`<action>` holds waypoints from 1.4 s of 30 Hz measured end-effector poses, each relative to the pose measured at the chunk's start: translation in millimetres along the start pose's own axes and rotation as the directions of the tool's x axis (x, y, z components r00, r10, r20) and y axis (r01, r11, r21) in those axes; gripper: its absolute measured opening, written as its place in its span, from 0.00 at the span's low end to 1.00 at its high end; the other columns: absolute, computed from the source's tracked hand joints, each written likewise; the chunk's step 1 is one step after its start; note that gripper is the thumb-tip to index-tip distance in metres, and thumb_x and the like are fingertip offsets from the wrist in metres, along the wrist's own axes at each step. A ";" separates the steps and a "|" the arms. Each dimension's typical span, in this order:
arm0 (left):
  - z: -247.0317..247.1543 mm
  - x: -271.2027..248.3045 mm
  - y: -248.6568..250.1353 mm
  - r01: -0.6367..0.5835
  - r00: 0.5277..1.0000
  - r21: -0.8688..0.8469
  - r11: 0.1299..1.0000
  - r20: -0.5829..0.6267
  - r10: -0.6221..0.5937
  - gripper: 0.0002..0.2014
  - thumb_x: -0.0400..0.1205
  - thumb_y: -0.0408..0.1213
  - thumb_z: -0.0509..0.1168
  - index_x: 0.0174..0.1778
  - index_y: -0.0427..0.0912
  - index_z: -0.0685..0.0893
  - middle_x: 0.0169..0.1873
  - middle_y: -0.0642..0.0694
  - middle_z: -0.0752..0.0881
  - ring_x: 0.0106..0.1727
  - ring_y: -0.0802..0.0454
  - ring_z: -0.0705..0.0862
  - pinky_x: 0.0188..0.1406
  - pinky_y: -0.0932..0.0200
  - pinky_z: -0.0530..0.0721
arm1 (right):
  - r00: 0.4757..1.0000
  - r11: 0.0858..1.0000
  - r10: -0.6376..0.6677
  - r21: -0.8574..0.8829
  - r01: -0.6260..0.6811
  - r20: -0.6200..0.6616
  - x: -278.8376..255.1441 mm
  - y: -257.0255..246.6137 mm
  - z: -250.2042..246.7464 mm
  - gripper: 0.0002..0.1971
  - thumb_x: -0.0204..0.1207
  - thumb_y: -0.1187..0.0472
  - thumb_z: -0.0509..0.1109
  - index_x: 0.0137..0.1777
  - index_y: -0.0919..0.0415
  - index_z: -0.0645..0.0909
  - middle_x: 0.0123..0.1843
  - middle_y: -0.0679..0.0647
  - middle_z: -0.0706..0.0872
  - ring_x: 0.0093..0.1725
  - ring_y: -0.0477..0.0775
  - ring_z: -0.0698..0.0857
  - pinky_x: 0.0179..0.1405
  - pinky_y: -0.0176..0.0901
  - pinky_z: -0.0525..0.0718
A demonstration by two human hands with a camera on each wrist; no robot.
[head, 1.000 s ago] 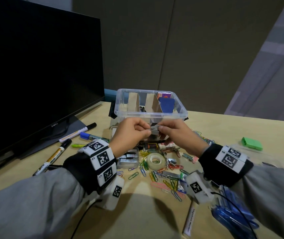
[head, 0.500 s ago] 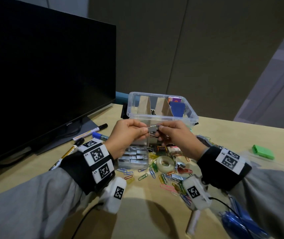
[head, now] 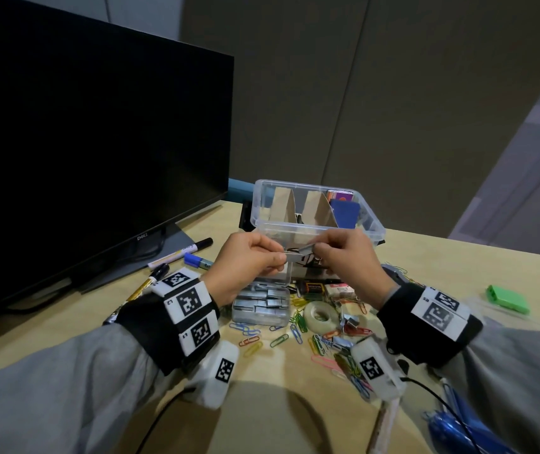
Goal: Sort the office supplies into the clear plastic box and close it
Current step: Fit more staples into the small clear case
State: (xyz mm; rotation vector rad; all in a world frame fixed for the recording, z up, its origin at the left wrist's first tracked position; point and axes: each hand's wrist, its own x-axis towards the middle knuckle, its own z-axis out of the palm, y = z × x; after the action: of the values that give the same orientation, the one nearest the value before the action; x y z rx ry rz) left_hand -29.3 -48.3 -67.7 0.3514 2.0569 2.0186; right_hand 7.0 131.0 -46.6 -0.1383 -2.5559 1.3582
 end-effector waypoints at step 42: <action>-44.3 -22.1 -3.1 0.034 0.997 0.625 0.780 -0.080 0.021 0.05 0.78 0.34 0.72 0.44 0.49 0.85 0.44 0.54 0.85 0.43 0.58 0.83 0.40 0.64 0.82 | 0.828 0.683 -0.217 -0.526 0.507 0.517 1.2 -14.1 58.0 0.08 0.77 0.63 0.71 0.51 0.60 0.91 0.45 0.53 0.92 0.42 0.51 0.88 0.50 0.45 0.88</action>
State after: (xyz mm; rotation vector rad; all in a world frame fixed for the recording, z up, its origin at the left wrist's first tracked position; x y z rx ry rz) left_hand -23.3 -97.4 -70.0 0.3717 2.7402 1.2878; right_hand -8.7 76.7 -65.9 0.6032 -3.0641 0.3160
